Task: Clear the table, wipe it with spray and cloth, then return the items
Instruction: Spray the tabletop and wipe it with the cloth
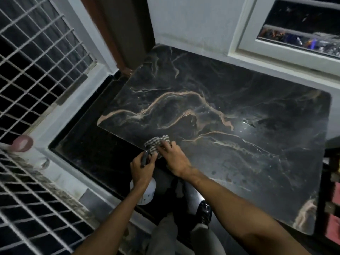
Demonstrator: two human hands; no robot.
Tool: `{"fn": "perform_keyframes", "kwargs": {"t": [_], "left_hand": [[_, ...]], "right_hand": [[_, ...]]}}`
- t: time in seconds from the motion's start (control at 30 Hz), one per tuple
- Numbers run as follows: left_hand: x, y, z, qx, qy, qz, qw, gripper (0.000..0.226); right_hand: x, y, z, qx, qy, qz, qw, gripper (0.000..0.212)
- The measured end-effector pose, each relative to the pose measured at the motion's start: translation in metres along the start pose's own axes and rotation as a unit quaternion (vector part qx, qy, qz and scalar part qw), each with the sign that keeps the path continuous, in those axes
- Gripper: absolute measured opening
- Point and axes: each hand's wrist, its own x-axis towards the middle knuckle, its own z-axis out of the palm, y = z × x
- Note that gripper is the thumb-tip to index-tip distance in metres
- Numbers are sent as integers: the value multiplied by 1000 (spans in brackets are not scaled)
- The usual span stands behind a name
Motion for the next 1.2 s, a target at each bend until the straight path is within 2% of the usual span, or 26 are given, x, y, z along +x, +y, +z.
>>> {"fn": "perform_keyframes", "kwargs": {"t": [0.03,0.07,0.13,0.17,0.2,0.3,0.33,0.37,0.4,0.47,0.5,0.53,0.6,0.67,0.73,0.77,0.83,0.87,0.9,0.93,1.0,1.03,1.07,1.1,1.13,1.2], "left_hand": [[4,-3,-1,-1,-12,3,1000,29],[8,-6,-2,-2,-28,11,1000,32],[13,-7,-4,-6,-43,31,999,35],[15,-5,-4,-11,-47,44,998,35],[16,-6,-4,-19,-57,59,996,36],[12,-3,5,-15,-122,76,989,36],[8,0,10,-10,-140,85,986,37],[3,2,14,-7,-155,91,984,39],[-1,4,20,-8,-170,96,981,42],[-13,9,32,-3,-201,93,975,47],[-22,10,38,2,-218,93,971,51],[-31,13,44,8,-233,104,967,54],[-49,17,54,12,-257,129,958,53],[-61,18,64,3,-282,129,951,39],[-71,20,75,4,-311,125,942,37],[-75,20,79,10,-319,125,939,43],[-86,23,90,23,-324,140,935,53],[-93,26,94,27,-327,148,933,55],[-99,27,100,30,-330,157,930,56],[-105,28,106,34,-336,167,926,54],[-121,37,119,41,-352,174,919,44],[-127,42,126,41,-364,173,914,39],[-131,45,131,39,-378,174,908,37],[-140,53,140,35,-385,176,905,38],[-148,60,148,36,-386,175,905,41],[-157,70,157,34,-389,169,905,47]], "right_hand": [[-6,8,-2,0,19,32,999,75],[-14,18,-6,7,48,117,992,79],[-32,31,-9,31,114,312,943,83],[-36,27,-8,34,124,354,926,84],[-38,15,-7,33,115,343,932,84],[-60,-13,10,0,45,151,988,82],[-77,-10,9,8,49,149,988,80],[-95,-2,7,27,77,202,976,78],[-114,9,3,42,126,294,947,76],[-149,27,-6,67,217,479,848,76],[-158,30,-6,61,231,528,815,76],[-159,27,-8,53,227,535,812,77],[-149,13,-6,51,173,448,876,80],[-150,5,-2,29,104,328,938,83],[-178,19,-7,7,127,321,938,79],[-196,30,-11,5,166,385,908,76],[-234,49,-16,34,252,573,780,73],[-244,54,-17,49,273,628,727,73],[-245,53,-19,53,278,641,714,74],[-243,50,-18,44,266,615,741,76],[-248,44,-8,17,212,480,851,75],[-259,46,-7,-5,190,416,889,73],[-272,55,-12,-11,187,397,899,72],[-292,72,-18,4,201,440,875,74],[-311,88,-25,44,236,529,814,74],[-323,106,-39,87,308,676,664,72]]}}
